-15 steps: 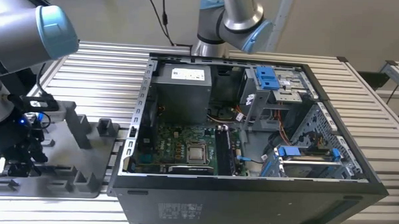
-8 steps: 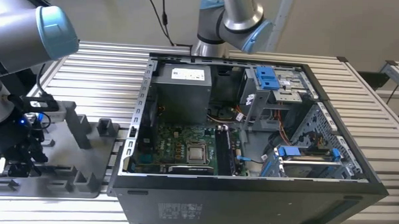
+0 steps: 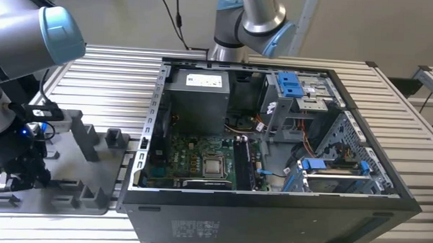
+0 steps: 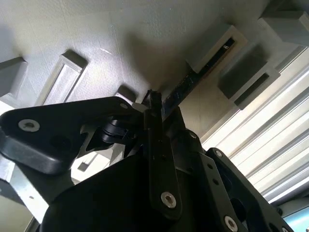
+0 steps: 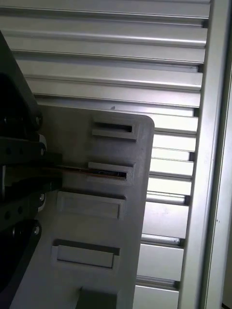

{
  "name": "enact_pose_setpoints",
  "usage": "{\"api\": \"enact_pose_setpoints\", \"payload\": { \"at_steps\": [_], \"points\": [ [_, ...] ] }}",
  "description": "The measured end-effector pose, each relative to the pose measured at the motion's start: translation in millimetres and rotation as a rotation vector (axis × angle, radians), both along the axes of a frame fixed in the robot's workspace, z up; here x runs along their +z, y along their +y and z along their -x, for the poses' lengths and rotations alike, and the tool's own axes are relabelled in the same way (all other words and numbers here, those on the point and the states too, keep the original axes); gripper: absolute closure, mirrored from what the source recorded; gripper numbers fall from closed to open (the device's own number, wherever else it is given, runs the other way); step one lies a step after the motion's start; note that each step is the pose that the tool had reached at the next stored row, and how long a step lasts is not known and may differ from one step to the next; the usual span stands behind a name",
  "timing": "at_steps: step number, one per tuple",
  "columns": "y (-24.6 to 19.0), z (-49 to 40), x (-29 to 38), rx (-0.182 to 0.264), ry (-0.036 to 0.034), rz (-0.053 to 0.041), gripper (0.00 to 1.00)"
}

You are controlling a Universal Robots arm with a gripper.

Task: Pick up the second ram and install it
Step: 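Pick up the second ram and move it above second insertion slot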

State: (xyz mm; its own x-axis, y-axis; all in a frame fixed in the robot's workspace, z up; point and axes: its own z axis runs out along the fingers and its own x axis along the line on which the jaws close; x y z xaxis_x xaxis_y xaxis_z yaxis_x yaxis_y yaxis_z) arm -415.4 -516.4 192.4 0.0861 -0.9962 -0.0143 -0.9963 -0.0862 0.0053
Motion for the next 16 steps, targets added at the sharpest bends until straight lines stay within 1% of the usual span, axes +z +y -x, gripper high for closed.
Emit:
{"api": "enact_pose_setpoints", "payload": {
  "at_steps": [5,6,7,8,16],
  "points": [
    [0.0,0.0,0.0,0.0,0.0,-0.0001,0.73],
    [0.0,0.0,0.0,0.0,0.0,-0.0002,0.76],
    [0.0,0.0,0.0,0.0,-0.0001,-0.0002,0.82],
    [0.0,0.0,0.0,0.0,0.0002,-0.0004,0.85],
    [0.0,0.0,0.0,0.0,0.0,-0.0006,0.85]
  ]
}}
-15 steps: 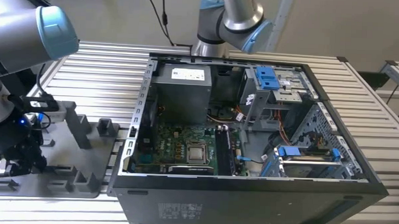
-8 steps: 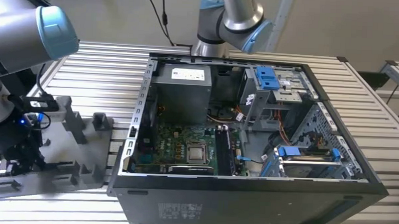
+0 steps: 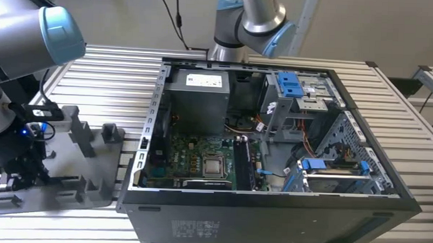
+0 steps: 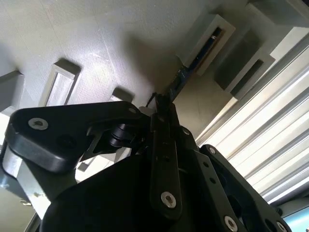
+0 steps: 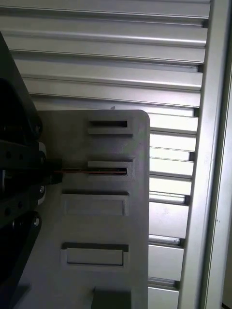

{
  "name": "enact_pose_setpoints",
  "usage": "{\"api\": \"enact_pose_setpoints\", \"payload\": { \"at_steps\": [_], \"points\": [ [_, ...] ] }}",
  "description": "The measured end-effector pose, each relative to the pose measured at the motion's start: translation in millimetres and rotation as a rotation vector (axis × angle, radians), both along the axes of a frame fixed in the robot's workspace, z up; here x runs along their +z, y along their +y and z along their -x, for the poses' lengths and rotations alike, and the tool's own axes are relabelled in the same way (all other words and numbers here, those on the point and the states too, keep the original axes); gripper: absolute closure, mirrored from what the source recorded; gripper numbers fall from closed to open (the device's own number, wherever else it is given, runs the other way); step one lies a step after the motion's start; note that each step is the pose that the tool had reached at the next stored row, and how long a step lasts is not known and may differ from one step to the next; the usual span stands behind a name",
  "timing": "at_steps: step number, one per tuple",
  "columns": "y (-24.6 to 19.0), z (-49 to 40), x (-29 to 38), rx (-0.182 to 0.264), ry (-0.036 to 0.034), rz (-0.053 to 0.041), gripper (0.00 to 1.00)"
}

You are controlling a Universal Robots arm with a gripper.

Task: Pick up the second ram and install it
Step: 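Pick up the second ram and move it above second insertion slot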

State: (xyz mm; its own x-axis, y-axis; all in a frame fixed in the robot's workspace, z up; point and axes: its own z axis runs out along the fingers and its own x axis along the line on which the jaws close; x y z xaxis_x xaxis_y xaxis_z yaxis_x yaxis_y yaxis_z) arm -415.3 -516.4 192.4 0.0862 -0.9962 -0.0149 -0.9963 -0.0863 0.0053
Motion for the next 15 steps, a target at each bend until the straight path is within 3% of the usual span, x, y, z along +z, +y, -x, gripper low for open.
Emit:
{"api": "enact_pose_setpoints", "payload": {
  "at_steps": [9,15],
  "points": [
    [0.0,0.1,0.4,0.0,-0.0001,-0.0003,0.85],
    [0.0,0.1,11.3,0.0,0.0001,-0.0002,0.85]
  ]
}}
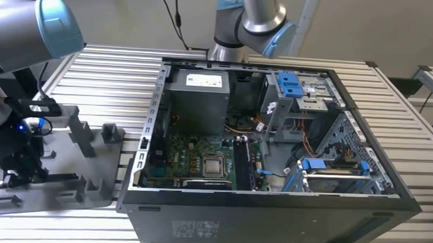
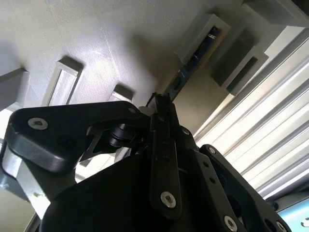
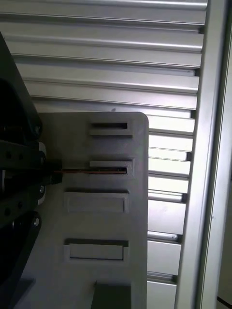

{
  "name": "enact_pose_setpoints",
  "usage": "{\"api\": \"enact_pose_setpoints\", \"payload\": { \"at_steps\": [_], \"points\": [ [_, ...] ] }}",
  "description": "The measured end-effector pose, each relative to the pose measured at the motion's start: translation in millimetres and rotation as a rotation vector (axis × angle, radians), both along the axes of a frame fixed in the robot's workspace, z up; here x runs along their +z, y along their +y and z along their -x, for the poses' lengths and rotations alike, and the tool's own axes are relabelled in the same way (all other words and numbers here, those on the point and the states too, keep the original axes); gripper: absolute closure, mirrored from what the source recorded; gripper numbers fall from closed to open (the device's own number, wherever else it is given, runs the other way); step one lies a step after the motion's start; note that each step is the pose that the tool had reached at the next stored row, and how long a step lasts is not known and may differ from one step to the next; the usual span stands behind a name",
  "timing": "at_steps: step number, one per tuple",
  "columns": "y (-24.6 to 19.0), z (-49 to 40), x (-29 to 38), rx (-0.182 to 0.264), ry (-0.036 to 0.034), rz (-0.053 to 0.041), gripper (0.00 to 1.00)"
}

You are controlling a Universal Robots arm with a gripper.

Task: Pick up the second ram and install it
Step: 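Pick up the second ram and move it above second insertion slot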

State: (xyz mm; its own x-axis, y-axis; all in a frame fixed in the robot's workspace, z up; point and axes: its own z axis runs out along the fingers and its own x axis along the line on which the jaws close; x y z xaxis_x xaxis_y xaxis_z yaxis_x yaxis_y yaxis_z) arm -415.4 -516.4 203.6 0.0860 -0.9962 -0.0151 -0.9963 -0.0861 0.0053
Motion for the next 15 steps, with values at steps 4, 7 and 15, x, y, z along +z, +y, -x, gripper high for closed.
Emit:
{"api": "enact_pose_setpoints", "payload": {
  "at_steps": [4,7,15],
  "points": [
    [0.1,-0.1,5.8,0.0,-0.0001,-0.0001,0.85],
    [0.1,-0.1,8.6,0.0,-0.0001,-0.0001,0.85],
    [0.1,0.0,20.3,0.0,-0.0001,0.0,0.85]
  ]
}}
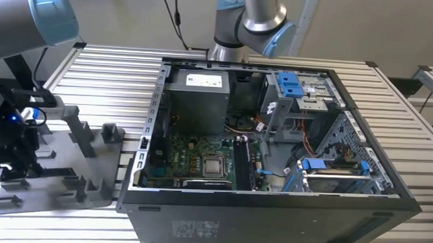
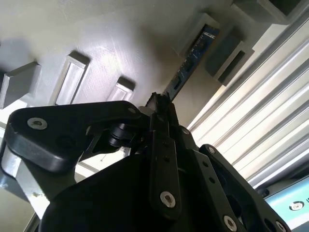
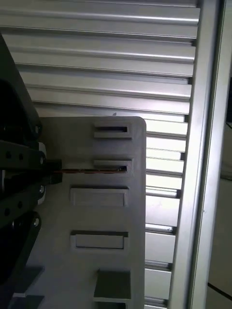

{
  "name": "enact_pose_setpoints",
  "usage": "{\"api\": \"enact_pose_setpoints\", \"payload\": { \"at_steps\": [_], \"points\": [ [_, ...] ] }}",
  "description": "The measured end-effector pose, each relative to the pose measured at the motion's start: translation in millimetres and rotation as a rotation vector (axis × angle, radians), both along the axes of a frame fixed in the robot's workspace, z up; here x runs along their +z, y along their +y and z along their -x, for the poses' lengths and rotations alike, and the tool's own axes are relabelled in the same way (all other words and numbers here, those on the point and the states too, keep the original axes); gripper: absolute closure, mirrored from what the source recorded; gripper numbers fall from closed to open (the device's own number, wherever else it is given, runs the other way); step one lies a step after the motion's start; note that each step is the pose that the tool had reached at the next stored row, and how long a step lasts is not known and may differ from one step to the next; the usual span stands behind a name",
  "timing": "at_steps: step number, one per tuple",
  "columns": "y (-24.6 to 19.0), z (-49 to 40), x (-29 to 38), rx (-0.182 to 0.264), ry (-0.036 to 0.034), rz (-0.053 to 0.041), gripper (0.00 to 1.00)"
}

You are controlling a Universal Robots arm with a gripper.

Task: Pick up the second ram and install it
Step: 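Pick up the second ram and move it above second insertion slot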

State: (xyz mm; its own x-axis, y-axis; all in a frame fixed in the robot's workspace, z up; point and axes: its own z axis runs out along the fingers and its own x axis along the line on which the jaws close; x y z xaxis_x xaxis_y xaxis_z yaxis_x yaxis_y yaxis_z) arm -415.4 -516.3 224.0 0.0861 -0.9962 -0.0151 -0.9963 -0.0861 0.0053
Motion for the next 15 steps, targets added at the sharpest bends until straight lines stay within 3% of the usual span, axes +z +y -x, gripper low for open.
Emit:
{"api": "enact_pose_setpoints", "payload": {
  "at_steps": [7,15],
  "points": [
    [0.0,0.0,10.8,0.0,0.0,0.0,0.85],
    [0.0,0.0,17.3,0.0,0.0,-0.0001,0.85]
  ]
}}
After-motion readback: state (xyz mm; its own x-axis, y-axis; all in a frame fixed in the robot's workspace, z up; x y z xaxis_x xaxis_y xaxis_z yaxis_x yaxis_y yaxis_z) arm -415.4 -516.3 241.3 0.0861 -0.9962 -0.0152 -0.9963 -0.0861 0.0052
